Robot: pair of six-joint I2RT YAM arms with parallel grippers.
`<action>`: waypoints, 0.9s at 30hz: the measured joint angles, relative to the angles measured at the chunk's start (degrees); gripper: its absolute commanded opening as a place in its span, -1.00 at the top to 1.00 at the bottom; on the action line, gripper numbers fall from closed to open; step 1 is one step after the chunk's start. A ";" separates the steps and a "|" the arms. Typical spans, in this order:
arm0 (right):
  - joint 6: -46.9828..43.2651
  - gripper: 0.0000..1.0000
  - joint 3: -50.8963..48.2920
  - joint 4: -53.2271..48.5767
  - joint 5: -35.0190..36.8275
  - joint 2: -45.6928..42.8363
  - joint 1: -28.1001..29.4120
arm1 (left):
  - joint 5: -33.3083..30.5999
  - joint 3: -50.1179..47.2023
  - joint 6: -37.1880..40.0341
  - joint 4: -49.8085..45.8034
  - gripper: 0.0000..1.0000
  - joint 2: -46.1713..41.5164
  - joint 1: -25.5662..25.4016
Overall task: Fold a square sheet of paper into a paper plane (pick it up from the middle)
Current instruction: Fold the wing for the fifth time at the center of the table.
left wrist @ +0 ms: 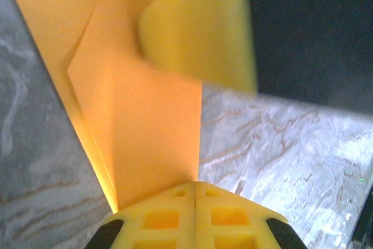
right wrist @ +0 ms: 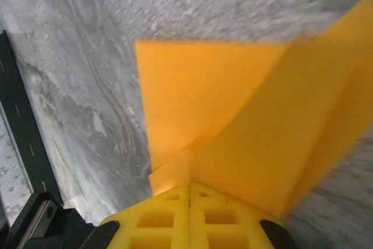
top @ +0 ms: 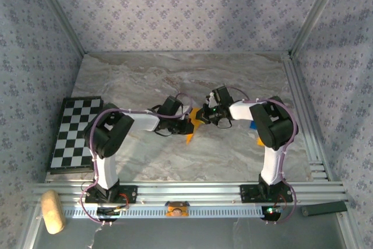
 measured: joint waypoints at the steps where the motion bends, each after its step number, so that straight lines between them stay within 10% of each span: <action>1: -0.39 0.88 0.00 -1.03 0.79 -0.61 -0.63 | 0.39 -0.50 0.44 0.13 1.00 -0.24 0.02; 27: -6.21 0.93 -0.48 -2.43 1.86 -1.22 1.88 | 5.84 -2.10 2.60 0.63 1.00 -0.37 1.97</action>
